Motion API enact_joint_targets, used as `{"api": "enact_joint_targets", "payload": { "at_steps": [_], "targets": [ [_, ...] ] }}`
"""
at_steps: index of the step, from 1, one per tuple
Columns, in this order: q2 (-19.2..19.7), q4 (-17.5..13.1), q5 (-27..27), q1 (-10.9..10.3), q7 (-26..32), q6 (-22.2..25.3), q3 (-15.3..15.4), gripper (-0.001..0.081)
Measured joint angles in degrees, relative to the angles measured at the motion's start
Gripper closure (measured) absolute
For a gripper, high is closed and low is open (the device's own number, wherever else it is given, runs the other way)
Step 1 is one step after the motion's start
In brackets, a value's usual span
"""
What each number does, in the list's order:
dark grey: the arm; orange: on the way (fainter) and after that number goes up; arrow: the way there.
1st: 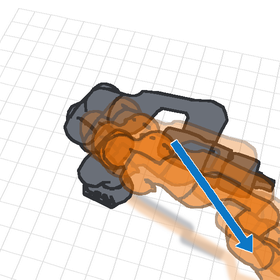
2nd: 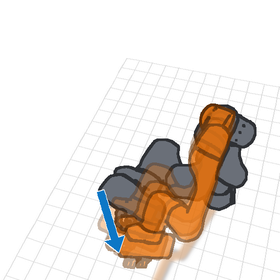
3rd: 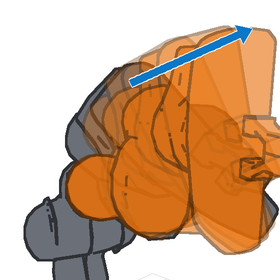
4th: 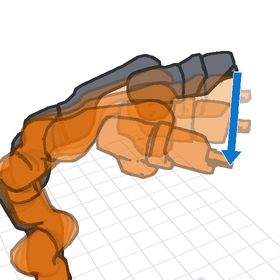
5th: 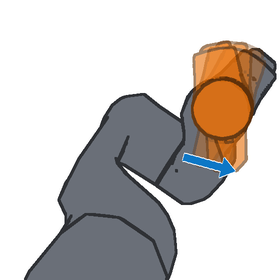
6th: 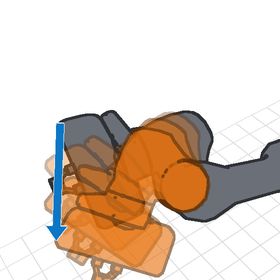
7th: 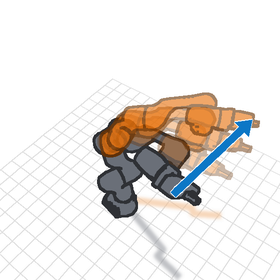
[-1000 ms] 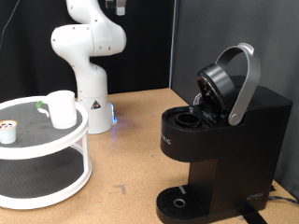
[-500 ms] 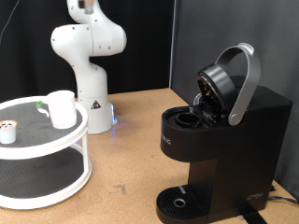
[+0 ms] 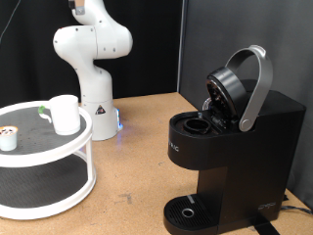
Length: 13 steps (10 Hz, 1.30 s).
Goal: Make a cup of coffee with the keurig machine
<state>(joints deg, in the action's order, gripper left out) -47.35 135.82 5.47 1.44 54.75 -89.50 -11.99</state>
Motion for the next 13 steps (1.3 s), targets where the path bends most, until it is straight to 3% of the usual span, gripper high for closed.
{"api": "enact_joint_targets", "payload": {
  "at_steps": [5,8,13],
  "targets": [
    [0.0,-0.6,5.5,2.7,5.9,-0.5,-7.8,0.0006],
    [0.5,-1.6,8.6,3.1,10.6,-0.4,-12.2,0.0006],
    [1.8,-1.8,9.6,3.1,12.3,0.5,-13.9,0.0006]
  ]
}}
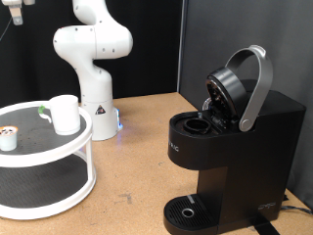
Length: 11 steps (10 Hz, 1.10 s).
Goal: Make a cup of coffee with the keurig machine
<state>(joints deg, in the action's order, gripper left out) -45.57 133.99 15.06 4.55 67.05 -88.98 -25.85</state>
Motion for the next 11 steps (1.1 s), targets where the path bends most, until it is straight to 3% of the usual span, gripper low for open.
{"api": "enact_joint_targets", "payload": {
  "at_steps": [3,8,11],
  "targets": [
    [2.8,1.9,0.0,0.0,-1.8,-5.2,-1.7,0.0006],
    [12.1,5.2,2.3,-0.1,-3.0,-18.9,-3.4,0.0006],
    [11.5,5.2,-0.3,-0.2,2.7,-18.8,-5.3,0.0006]
  ]
}}
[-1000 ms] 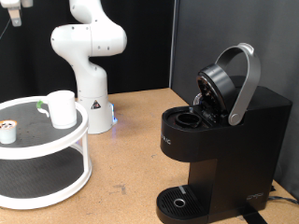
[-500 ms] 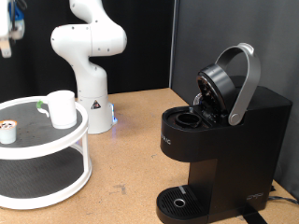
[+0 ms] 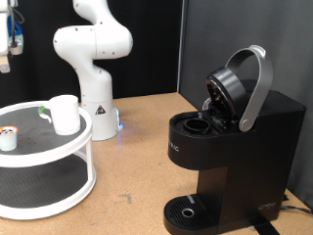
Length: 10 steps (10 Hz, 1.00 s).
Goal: Make a cup of coffee with the keurig machine
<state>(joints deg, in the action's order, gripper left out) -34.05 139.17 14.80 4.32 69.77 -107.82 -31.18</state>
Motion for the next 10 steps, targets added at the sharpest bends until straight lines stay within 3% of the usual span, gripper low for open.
{"api": "enact_joint_targets", "payload": {
  "at_steps": [3,7,10],
  "targets": [
    [1.7,1.1,-0.6,-0.1,2.7,-4.1,-2.5,0.0006],
    [10.3,2.4,-0.2,-0.1,0.9,-14.1,-2.6,0.0006],
    [10.2,3.0,-0.8,-0.1,2.7,-13.8,-2.6,0.0006]
  ]
}}
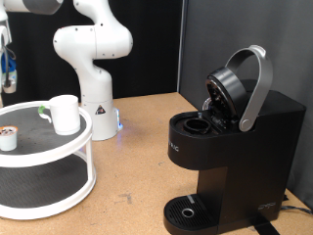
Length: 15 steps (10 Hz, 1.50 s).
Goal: Make a cup of coffee with the keurig machine
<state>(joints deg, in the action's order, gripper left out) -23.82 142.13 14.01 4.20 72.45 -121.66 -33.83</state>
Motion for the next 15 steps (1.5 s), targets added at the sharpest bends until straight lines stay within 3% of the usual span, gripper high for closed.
{"api": "enact_joint_targets", "payload": {
  "at_steps": [3,6,15],
  "targets": [
    [1.2,2.0,0.4,-0.1,-0.9,-2.2,0.4,0.0006],
    [2.5,4.0,2.5,0.3,-1.5,-7.7,0.3,0.0006],
    [5.6,6.7,2.6,0.5,-1.1,-14.9,-1.5,0.0006]
  ]
}}
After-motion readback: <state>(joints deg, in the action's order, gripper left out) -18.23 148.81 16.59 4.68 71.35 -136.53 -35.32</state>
